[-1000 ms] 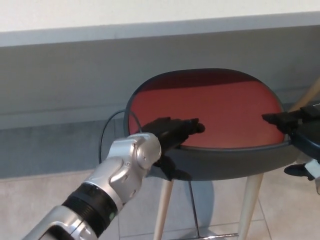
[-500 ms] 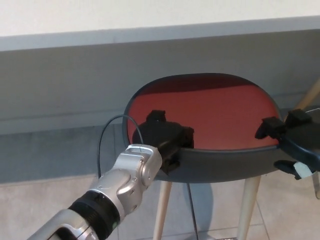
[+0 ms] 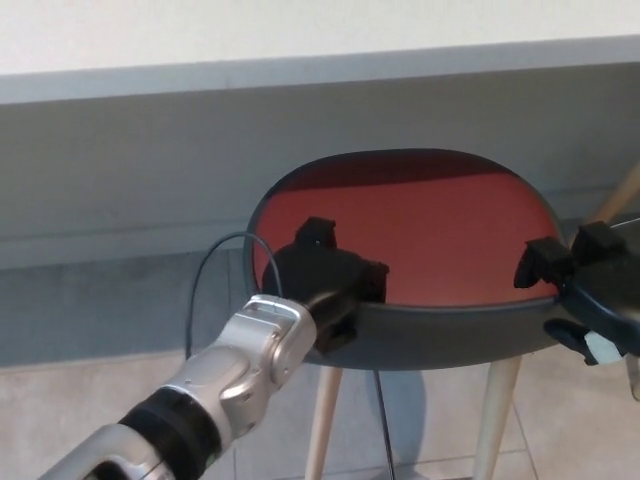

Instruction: The robot walks towards a chair to grab it and pulls it towards itself

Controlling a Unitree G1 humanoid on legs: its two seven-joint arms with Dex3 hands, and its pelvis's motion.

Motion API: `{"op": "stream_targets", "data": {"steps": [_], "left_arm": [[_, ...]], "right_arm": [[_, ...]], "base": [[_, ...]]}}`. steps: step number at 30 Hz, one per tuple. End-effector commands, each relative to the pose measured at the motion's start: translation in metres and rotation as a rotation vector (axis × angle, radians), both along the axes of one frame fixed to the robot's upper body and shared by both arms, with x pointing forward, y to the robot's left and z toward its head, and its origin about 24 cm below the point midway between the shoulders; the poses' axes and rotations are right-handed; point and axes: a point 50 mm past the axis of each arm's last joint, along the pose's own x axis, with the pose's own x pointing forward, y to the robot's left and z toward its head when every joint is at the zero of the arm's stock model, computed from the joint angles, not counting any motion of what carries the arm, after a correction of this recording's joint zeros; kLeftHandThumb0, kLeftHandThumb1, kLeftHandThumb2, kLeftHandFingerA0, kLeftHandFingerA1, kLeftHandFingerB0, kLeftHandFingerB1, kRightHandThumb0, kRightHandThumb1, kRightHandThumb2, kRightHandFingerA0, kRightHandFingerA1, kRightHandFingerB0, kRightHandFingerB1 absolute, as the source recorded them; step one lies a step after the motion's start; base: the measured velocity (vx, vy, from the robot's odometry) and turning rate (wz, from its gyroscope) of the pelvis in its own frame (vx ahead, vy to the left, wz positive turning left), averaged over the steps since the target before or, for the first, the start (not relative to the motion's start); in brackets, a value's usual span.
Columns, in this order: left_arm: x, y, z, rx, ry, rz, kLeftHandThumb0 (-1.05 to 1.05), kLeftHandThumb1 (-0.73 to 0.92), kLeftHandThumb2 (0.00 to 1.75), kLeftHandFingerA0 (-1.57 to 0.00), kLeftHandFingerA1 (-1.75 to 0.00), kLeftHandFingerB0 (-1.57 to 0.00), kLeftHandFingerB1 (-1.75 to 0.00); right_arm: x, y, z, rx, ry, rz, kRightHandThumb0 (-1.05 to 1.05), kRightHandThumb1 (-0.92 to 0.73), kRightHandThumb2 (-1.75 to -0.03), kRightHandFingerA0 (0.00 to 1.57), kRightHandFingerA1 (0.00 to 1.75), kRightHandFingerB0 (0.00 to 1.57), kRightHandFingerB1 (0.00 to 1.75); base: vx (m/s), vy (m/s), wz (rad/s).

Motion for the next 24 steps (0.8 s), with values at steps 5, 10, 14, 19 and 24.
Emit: {"op": "stream_targets", "data": {"steps": [5, 10, 14, 19, 24], "left_arm": [[-0.045, 0.052, -0.021, -0.047, 0.06, -0.023, -0.19, 0.58, 1.12, -0.92, -1.75, -0.84, -1.44], [-0.06, 0.062, -0.02, -0.096, 0.058, 0.009, -0.2, 0.59, 1.11, -0.87, -1.75, -0.79, -1.44], [-0.066, 0.061, -0.017, -0.115, 0.06, 0.04, -0.21, 0.53, 1.19, -0.86, -1.75, -0.78, -1.47], [-0.088, 0.06, -0.017, -0.19, 0.059, 0.056, -0.15, 0.5, 1.12, -0.87, -1.75, -0.74, -1.6], [-0.098, 0.063, -0.02, -0.216, 0.074, 0.093, -0.16, 0.51, 1.16, -0.86, -1.75, -0.77, -1.53]], "right_arm": [[-0.085, -0.027, -0.058, 0.029, 0.299, -0.05, -0.29, -0.7, -1.0, 0.8, 1.75, 0.67, 1.59], [-0.103, -0.029, -0.061, 0.102, 0.284, -0.076, -0.26, -0.69, -1.04, 0.84, 1.75, 0.72, 1.59], [-0.115, -0.031, -0.061, 0.135, 0.275, -0.126, -0.26, -0.64, -1.11, 0.9, 1.75, 0.77, 1.61], [-0.131, -0.033, -0.06, 0.175, 0.244, -0.156, -0.27, -0.59, -1.18, 0.9, 1.75, 0.79, 1.54], [-0.141, -0.035, -0.058, 0.236, 0.242, -0.201, -0.29, -0.58, -1.22, 0.93, 1.75, 0.8, 1.56]], "base": [[0.0, 0.0, 0.0], [0.0, 0.0, 0.0], [0.0, 0.0, 0.0], [0.0, 0.0, 0.0], [0.0, 0.0, 0.0]]}}
